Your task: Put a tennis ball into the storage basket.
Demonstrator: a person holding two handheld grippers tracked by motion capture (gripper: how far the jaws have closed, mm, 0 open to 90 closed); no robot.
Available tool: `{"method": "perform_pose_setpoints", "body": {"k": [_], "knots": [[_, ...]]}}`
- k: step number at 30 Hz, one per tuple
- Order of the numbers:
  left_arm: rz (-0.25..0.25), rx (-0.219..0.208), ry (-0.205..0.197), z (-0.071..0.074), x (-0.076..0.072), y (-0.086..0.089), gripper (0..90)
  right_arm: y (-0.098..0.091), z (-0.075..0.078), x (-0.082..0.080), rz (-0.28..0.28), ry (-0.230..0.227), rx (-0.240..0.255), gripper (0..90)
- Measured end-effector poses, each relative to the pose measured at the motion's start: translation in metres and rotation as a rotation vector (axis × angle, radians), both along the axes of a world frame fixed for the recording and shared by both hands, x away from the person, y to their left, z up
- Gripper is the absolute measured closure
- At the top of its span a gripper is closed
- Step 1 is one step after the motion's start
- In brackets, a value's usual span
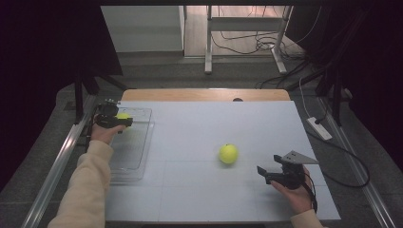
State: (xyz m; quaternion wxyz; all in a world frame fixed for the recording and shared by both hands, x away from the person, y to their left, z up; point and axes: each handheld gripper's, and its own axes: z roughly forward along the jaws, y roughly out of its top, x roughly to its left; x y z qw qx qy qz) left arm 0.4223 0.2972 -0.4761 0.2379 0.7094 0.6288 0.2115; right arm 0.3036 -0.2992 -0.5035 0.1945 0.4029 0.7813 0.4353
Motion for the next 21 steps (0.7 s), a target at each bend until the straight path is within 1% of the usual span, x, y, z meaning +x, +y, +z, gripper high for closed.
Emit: {"method": "perform_pose_setpoints", "body": {"k": [7, 8, 9, 10, 12, 13, 14, 17, 18, 19, 20, 21], "knots": [[0.008, -0.002, -0.001, 0.0, 0.0, 0.002, 27.0, 0.0, 0.0, 0.0, 0.0, 0.0, -0.001, 15.0], [0.013, -0.012, -0.014, 0.0, -0.001, 0.002, 26.6, 0.0, 0.0, 0.0, 0.0, 0.0, -0.001, 15.0], [0.01, -0.028, -0.045, 0.001, -0.002, 0.002, 25.0, 0.0, 0.0, 0.0, 0.0, 0.0, -0.001, 15.0], [0.012, -0.034, -0.057, 0.002, -0.002, 0.003, 20.4, 0.0, 0.0, 0.0, 0.001, 0.0, 0.0, 15.0], [0.017, -0.05, -0.073, 0.005, -0.004, 0.002, 14.2, 0.0, 0.0, 0.0, 0.001, 0.001, 0.0, 15.0], [0.017, -0.052, -0.079, 0.007, -0.006, 0.002, 13.0, 0.0, 0.0, 0.0, -0.001, 0.001, -0.002, 14.9], [0.014, -0.056, -0.085, 0.008, -0.007, 0.002, 12.6, 0.0, 0.0, 0.0, 0.0, 0.001, -0.002, 15.0], [0.007, -0.092, -0.109, 0.016, -0.014, 0.002, 12.6, 0.0, 0.0, 0.0, -0.001, 0.001, 0.0, 14.9], [0.007, -0.092, -0.109, 0.016, -0.014, 0.002, 12.9, 0.0, 0.0, 0.0, -0.001, 0.001, 0.0, 14.9], [-0.004, -0.103, -0.12, 0.018, -0.016, 0.001, 12.9, 0.0, 0.0, 0.0, -0.001, 0.001, 0.0, 14.9], [-0.025, -0.12, -0.134, 0.021, -0.021, 0.0, 12.9, 0.0, 0.0, 0.0, -0.002, 0.002, 0.001, 14.9], [-0.025, -0.12, -0.134, 0.021, -0.021, 0.0, 12.9, 0.0, 0.0, 0.0, -0.002, 0.002, 0.001, 14.9]]}}
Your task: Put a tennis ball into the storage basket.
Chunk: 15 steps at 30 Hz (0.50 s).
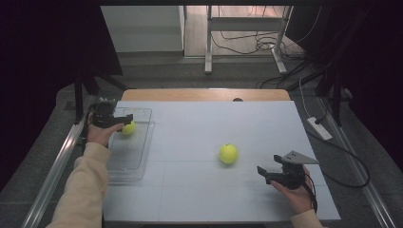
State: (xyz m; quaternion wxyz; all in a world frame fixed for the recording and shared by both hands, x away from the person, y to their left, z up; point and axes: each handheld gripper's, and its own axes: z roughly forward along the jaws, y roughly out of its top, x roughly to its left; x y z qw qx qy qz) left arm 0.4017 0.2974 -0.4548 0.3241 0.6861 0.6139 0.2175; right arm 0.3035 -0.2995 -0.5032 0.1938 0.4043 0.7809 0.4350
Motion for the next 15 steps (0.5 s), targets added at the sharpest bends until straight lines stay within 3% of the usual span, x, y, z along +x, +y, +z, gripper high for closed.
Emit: {"method": "perform_pose_setpoints", "body": {"k": [5, 12, 15], "knots": [[-0.068, -0.058, -0.047, 0.007, -0.016, -0.005, 12.5, 0.0, -0.001, 0.0, -0.002, 0.006, 0.013, 14.9], [-0.142, -0.092, -0.083, 0.01, -0.026, -0.015, 10.5, 0.0, 0.001, 0.0, -0.012, 0.0, 0.02, 14.8], [-0.151, -0.095, -0.089, 0.012, -0.028, -0.017, 10.5, -0.002, 0.002, 0.0, -0.019, -0.001, 0.021, 14.8]]}}
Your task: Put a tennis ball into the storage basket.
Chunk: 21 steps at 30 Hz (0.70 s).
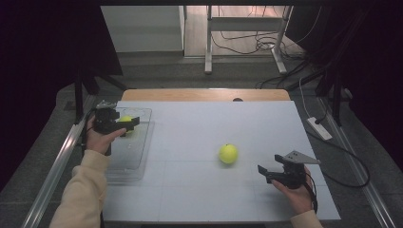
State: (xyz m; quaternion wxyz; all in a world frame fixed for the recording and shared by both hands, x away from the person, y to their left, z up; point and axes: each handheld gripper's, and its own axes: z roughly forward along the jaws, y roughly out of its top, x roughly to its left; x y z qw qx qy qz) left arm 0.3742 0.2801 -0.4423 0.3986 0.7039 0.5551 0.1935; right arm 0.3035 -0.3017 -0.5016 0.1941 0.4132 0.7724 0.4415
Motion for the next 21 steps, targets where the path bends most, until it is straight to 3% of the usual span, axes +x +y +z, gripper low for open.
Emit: {"method": "perform_pose_setpoints", "body": {"k": [6, 11, 21], "knots": [[-0.05, -0.02, -0.038, 0.007, -0.007, -0.011, 10.7, -0.003, 0.001, -0.001, -0.021, -0.001, 0.02, 14.6], [-0.076, -0.027, -0.068, 0.012, -0.012, -0.017, 10.2, -0.003, 0.002, -0.003, -0.006, -0.006, 0.014, 14.3], [-0.121, -0.039, -0.078, 0.014, -0.02, -0.037, 10.1, -0.005, 0.002, -0.004, 0.011, -0.008, 0.032, 14.3]]}}
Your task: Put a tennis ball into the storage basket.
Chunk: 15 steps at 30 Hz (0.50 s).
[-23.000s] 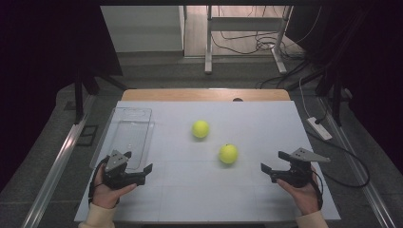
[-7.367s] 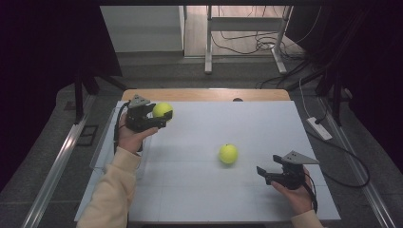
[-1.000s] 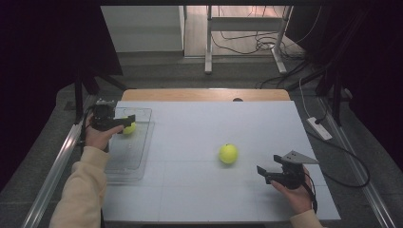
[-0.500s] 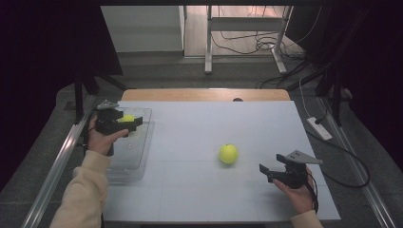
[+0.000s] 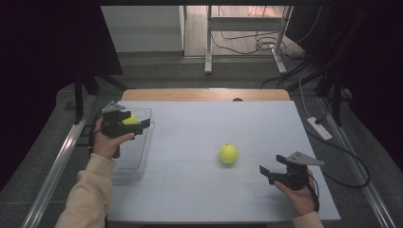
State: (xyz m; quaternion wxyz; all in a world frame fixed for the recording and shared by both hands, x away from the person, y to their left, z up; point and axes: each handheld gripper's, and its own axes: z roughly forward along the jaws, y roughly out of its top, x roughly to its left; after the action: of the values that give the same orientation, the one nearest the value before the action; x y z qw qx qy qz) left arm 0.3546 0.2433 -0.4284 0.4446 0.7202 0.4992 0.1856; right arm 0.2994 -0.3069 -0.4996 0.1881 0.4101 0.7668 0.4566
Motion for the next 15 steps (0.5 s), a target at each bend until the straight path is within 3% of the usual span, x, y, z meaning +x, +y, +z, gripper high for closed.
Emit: {"method": "perform_pose_setpoints", "body": {"k": [15], "knots": [[-0.058, -0.009, -0.002, -0.004, -0.009, -0.019, 10.7, 0.001, -0.001, 0.0, 0.015, -0.003, -0.009, 14.3]]}}
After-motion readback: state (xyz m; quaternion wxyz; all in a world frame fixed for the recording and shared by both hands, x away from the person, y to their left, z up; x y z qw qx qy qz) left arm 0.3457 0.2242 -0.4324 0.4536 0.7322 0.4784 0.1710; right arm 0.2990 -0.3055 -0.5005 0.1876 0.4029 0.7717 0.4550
